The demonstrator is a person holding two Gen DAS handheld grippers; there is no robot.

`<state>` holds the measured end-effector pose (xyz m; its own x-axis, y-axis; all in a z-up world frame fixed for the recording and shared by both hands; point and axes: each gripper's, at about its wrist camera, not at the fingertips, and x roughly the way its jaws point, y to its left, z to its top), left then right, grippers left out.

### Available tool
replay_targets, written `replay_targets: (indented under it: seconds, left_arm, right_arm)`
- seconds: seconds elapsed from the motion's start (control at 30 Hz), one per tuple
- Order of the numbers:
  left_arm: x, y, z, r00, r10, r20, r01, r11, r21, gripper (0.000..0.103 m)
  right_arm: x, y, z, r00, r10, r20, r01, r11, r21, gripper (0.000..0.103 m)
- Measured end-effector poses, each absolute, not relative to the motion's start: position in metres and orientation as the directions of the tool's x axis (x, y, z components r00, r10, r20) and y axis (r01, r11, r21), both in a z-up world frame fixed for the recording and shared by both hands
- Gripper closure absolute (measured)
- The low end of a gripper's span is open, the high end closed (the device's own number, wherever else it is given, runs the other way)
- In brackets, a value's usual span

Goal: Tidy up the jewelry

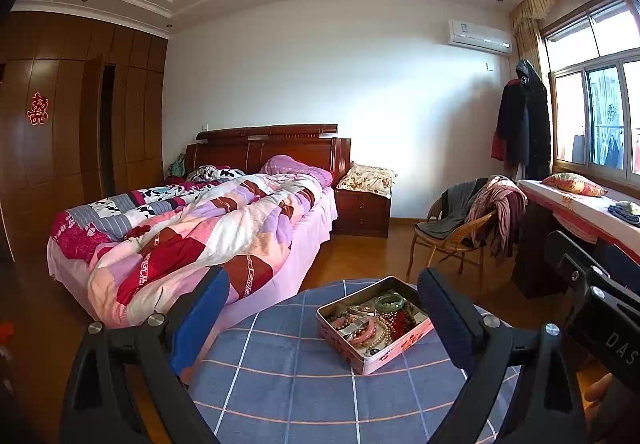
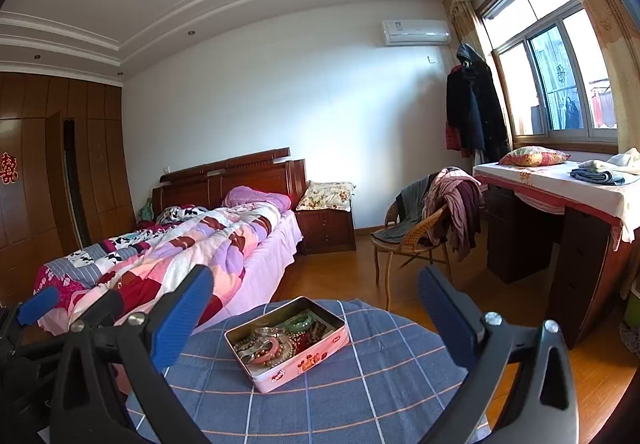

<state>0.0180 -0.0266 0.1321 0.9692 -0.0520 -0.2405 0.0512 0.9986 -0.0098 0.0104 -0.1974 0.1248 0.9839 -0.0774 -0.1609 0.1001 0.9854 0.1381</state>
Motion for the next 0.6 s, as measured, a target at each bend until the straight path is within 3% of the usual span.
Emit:
replay_targets:
  seconds: [0.6]
  left_arm:
    - [0.0206,-0.0281,0.1226,0.962,-0.041,-0.271,0.045,0.999,0.006,0.008]
  right_arm:
    - [0.0123,-0.1991,0.1181,0.976,-0.067,-0.205,0.097,0.985,0.142,0.0]
